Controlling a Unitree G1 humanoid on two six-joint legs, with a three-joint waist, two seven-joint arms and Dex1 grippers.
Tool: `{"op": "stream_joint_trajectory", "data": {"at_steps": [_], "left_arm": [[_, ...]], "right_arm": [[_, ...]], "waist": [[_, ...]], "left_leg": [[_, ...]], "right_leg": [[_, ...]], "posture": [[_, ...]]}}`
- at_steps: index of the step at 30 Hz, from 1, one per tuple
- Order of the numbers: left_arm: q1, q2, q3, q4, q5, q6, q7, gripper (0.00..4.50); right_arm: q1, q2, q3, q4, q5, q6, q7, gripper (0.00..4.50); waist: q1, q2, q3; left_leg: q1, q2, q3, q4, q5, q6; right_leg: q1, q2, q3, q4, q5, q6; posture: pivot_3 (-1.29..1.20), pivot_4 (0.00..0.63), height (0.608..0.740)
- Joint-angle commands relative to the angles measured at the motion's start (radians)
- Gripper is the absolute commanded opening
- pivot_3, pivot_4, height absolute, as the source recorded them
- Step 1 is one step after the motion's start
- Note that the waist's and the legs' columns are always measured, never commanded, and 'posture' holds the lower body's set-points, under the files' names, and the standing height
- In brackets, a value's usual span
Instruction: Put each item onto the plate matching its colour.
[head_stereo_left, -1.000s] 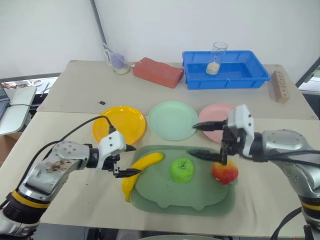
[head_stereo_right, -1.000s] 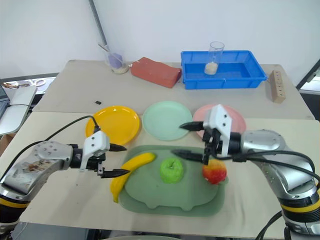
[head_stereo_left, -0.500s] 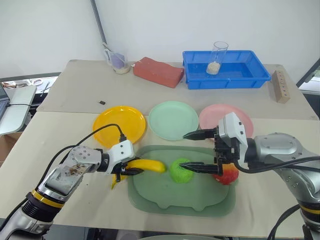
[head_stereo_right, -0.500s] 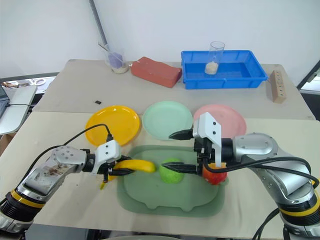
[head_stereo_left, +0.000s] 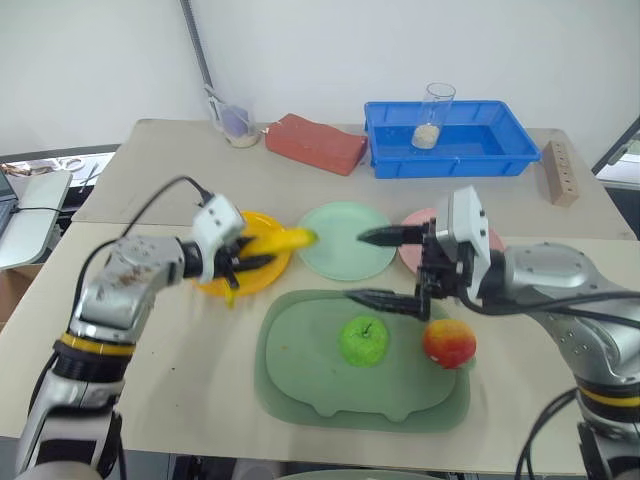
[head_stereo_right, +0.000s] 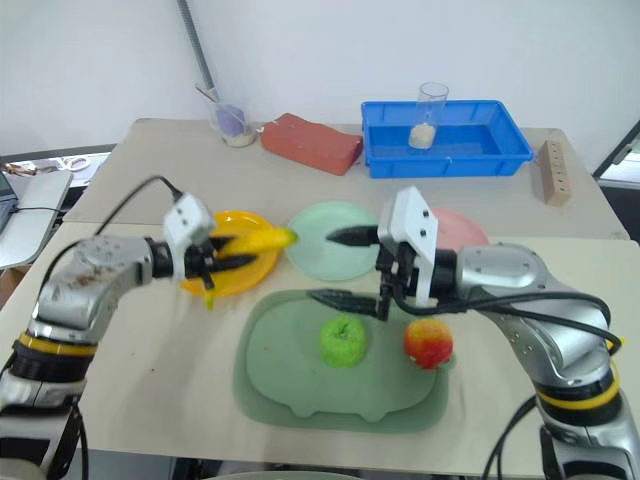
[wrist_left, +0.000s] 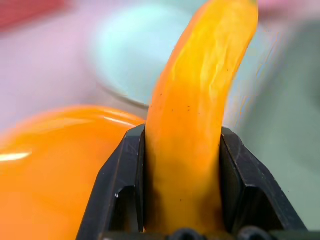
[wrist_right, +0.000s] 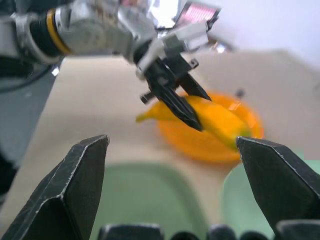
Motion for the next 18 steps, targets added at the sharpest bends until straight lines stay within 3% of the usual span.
{"op": "stream_joint_trajectory", "data": {"at_steps": [1, 5, 11, 12, 16, 18], "left_arm": [[-0.040, -0.021, 0.003, 0.140, 0.083, -0.078, 0.084, 1.30], [-0.079, -0.053, 0.002, 0.235, 0.123, -0.095, 0.123, 1.30], [-0.088, -0.059, 0.022, 0.240, 0.108, -0.080, 0.091, 4.15], [-0.091, -0.053, 0.033, 0.223, 0.093, -0.070, 0.075, 4.45], [-0.101, 0.002, 0.071, 0.134, 0.032, -0.025, -0.016, 4.45], [-0.089, 0.067, 0.085, 0.032, -0.032, -0.026, -0.140, 4.45]], "right_arm": [[-0.030, 0.015, 0.033, 0.005, -0.050, 0.014, -0.044, 4.50], [-0.047, 0.022, 0.052, 0.021, -0.089, 0.008, -0.055, 4.50], [-0.059, 0.020, 0.045, 0.039, -0.111, 0.011, -0.051, 4.50], [-0.053, 0.015, 0.042, 0.040, -0.113, 0.010, -0.047, 4.50], [-0.008, -0.019, 0.027, 0.035, -0.120, 0.003, -0.017, 4.50], [0.036, -0.083, 0.025, 0.021, -0.111, 0.011, 0.048, 4.50]], "waist": [[0.000, 0.002, -0.002], [0.004, 0.001, -0.001], [0.005, 0.001, -0.001], [0.004, 0.001, -0.001], [0.004, 0.000, -0.001], [0.003, 0.000, -0.001]], "left_leg": [[0.000, 0.000, 0.000, 0.000, 0.000, 0.000], [-0.002, 0.000, 0.000, 0.000, -0.001, 0.002], [-0.003, 0.000, 0.000, 0.001, -0.001, 0.002], [-0.003, 0.000, 0.000, 0.001, -0.001, 0.002], [-0.003, 0.000, 0.000, 0.000, -0.001, 0.002], [-0.003, 0.000, 0.000, 0.000, -0.001, 0.002]], "right_leg": [[0.000, 0.000, 0.000, 0.000, 0.000, 0.000], [-0.001, 0.000, 0.000, 0.001, 0.000, 0.000], [-0.002, 0.000, -0.002, 0.004, 0.000, 0.000], [-0.003, 0.000, -0.002, 0.005, 0.000, 0.000], [-0.005, 0.000, -0.003, 0.008, 0.000, 0.000], [-0.005, 0.000, -0.004, 0.008, 0.000, 0.000]], "posture": [[0.00, 0.150, 0.740], [0.00, 0.150, 0.740], [0.00, 0.150, 0.740], [0.00, 0.150, 0.740], [0.00, 0.150, 0.740], [0.00, 0.150, 0.740]]}}
